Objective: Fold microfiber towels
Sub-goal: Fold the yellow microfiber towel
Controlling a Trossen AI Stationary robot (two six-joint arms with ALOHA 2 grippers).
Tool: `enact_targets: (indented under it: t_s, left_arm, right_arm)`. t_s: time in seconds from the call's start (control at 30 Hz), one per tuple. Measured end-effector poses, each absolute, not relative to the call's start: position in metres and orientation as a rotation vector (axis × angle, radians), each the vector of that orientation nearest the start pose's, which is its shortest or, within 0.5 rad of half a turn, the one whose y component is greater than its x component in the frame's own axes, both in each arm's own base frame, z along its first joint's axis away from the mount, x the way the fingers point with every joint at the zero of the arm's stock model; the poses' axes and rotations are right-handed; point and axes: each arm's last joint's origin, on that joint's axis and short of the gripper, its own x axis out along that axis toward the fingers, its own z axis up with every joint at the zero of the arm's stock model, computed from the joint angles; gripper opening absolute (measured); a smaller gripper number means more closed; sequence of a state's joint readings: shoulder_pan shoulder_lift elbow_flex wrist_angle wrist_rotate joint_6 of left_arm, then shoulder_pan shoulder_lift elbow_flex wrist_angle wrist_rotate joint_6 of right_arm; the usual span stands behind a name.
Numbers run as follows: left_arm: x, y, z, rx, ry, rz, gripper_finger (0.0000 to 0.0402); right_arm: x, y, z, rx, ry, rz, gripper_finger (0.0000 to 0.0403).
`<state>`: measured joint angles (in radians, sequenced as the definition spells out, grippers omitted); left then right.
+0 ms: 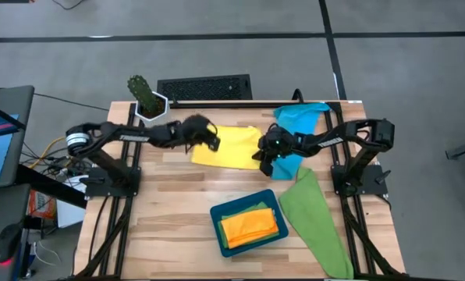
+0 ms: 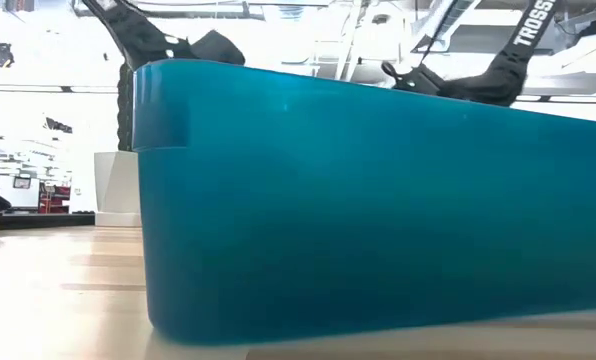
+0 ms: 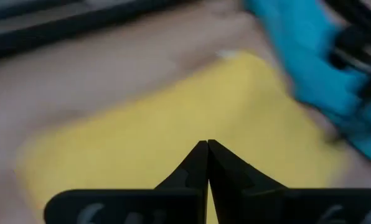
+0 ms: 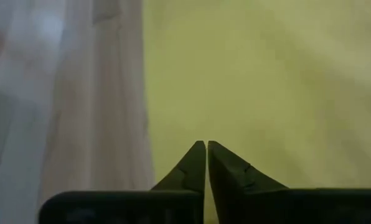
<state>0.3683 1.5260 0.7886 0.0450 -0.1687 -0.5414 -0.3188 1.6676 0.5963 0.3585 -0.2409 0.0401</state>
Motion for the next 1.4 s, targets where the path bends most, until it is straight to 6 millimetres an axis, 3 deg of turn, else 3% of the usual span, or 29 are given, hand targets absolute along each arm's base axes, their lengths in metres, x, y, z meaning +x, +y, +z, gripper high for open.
enact_targets:
  t_s: [0.23, 0.37, 0.53, 0.77, 0.93, 1.1, 1.2, 1.4]
  left_arm:
    - [0.265, 0.056, 0.145, -0.643, 0.623, 0.649, 0.0]
    - [0.252, 0.04, 0.127, -0.69, 0.624, 0.721, 0.0]
    - [0.247, 0.025, 0.121, -0.696, 0.63, 0.751, 0.0]
    - [0.233, 0.022, 0.11, -0.705, 0.661, 0.845, 0.0]
    - [0.226, 0.022, 0.105, -0.745, 0.643, 0.872, 0.0]
    - [0.228, 0.022, 0.105, -0.735, 0.634, 0.85, 0.0]
    - [0.229, 0.023, 0.106, -0.733, 0.633, 0.845, 0.0]
    - [0.231, 0.022, 0.109, -0.772, 0.634, 0.799, 0.0]
  right_arm:
    - [0.264, -0.072, 0.106, 0.258, 0.672, -0.078, 0.0012]
    - [0.266, -0.069, 0.106, 0.253, 0.668, -0.067, 0.0019]
    - [0.266, -0.069, 0.106, 0.25, 0.668, -0.072, 0.0032]
    - [0.266, -0.068, 0.106, 0.248, 0.669, -0.073, 0.0016]
    - [0.266, -0.068, 0.107, 0.251, 0.666, -0.064, 0.0026]
    - [0.267, -0.059, 0.114, 0.235, 0.633, 0.073, 0.0033]
    - [0.269, -0.047, 0.113, 0.175, 0.647, 0.128, 0.0035]
    - [0.272, -0.034, 0.112, -0.002, 0.658, 0.04, 0.0069]
